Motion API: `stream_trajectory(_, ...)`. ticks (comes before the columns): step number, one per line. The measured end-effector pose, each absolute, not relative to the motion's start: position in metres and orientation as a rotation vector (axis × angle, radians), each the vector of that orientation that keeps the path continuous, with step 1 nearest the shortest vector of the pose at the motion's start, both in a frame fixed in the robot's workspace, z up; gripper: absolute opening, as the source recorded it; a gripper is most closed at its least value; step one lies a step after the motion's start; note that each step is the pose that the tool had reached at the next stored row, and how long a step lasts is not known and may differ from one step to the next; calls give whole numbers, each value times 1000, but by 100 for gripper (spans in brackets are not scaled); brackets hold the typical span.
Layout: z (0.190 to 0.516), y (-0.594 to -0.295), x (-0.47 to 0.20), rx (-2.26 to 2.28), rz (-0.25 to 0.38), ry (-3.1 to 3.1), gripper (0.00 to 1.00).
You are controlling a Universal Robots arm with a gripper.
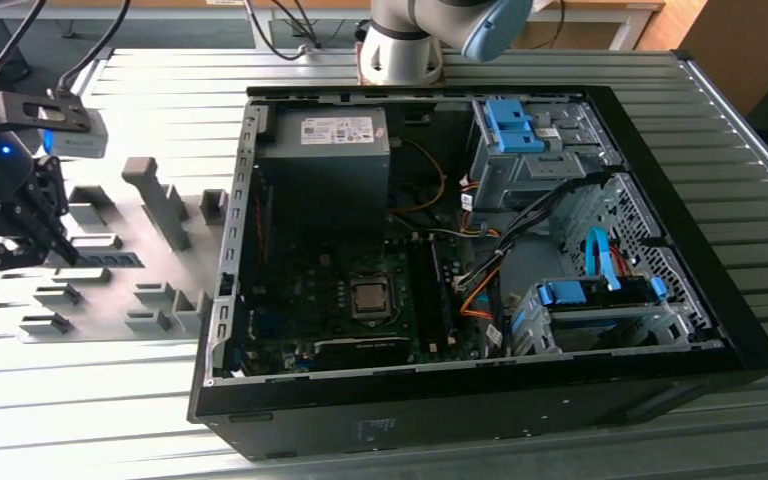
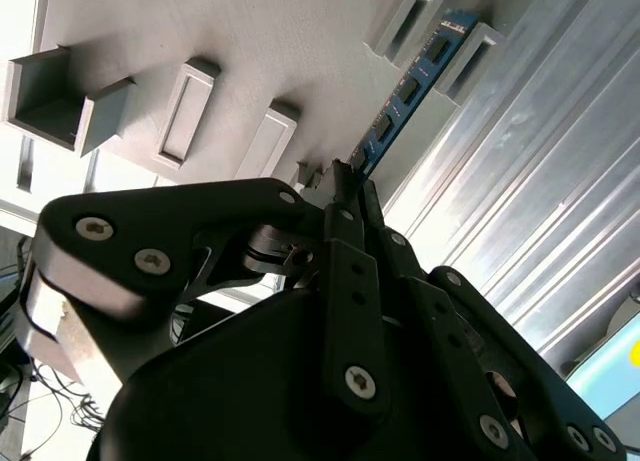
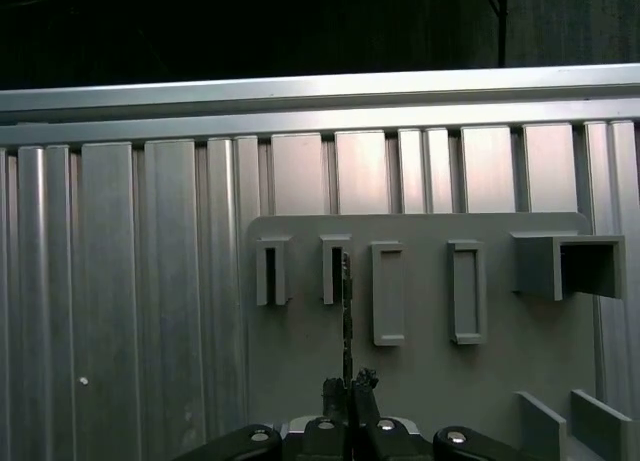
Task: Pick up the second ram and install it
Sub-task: 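Pick up the second ram and move it above second insertion slot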
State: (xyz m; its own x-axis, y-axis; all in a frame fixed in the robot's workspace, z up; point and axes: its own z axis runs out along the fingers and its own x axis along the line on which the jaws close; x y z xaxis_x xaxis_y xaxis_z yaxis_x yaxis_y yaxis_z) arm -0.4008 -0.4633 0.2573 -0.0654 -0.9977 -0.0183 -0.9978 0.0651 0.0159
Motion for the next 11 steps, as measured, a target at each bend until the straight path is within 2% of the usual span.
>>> stream_trajectory(11, 262, -463, -401, -2146, 38, 2291, 14)
